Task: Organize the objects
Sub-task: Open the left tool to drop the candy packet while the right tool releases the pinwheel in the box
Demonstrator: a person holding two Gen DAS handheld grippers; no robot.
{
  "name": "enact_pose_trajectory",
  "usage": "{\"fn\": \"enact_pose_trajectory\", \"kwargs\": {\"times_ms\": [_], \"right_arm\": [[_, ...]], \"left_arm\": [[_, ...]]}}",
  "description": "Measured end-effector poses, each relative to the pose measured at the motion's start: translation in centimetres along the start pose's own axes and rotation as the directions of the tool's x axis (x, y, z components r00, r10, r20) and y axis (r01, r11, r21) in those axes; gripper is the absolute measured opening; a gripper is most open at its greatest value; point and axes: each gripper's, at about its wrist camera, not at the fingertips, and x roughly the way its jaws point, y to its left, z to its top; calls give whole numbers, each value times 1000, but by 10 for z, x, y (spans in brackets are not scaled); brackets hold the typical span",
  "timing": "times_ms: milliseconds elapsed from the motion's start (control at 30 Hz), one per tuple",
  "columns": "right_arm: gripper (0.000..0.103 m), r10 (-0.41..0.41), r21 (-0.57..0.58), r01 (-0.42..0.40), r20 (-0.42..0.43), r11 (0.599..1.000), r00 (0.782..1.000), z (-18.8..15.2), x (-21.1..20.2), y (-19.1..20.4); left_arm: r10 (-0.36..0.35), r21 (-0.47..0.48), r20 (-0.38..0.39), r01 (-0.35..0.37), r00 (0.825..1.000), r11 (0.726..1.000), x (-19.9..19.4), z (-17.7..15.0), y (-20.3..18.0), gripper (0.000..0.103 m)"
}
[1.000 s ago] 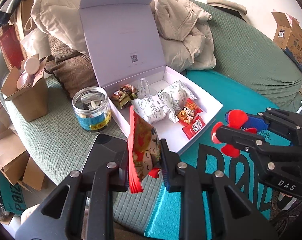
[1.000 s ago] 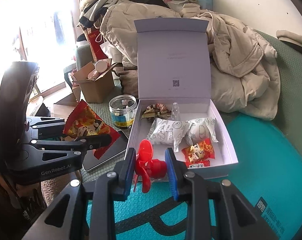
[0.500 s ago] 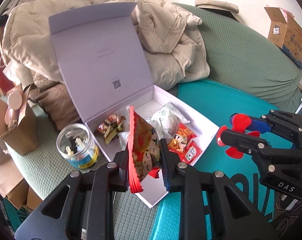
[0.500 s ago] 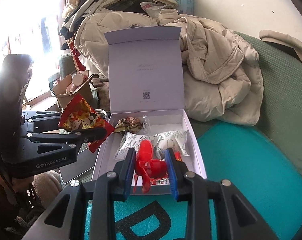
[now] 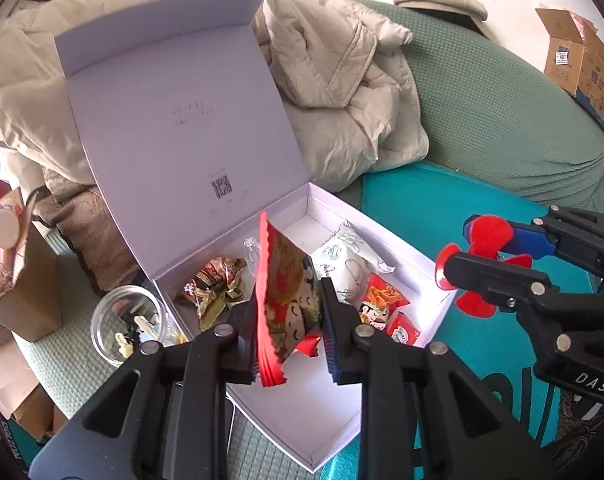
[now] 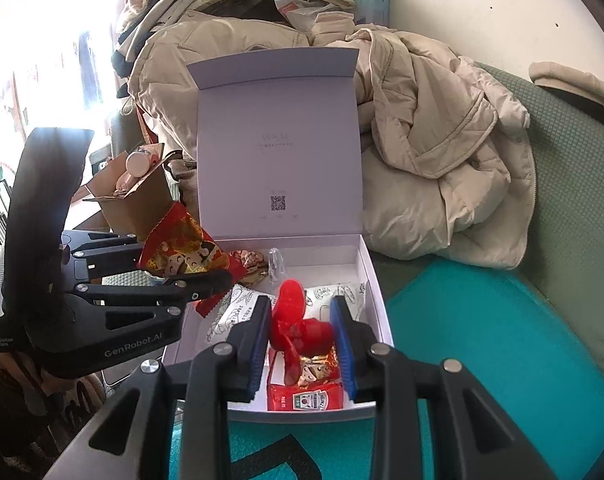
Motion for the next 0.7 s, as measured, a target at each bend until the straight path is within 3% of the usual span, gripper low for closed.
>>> {"fn": "enact_pose_trajectory", "kwargs": {"times_ms": [233,300,700], "right_arm": [[30,10,15,-9,-71,1000,997,-20,37,-4],[30,-19,8,20,-94,1000,995,-26,45,-5],[30,-3,18,6,-159,1000,987,-45,68,-8]], "left_arm": [[-27,-28,-51,26,998,999,33,-17,4,23],[-12,-14,-59,11,998,1000,39,-19,1,23],[10,-7,-132,-11,991,1000,64,-33,-7,23]]}}
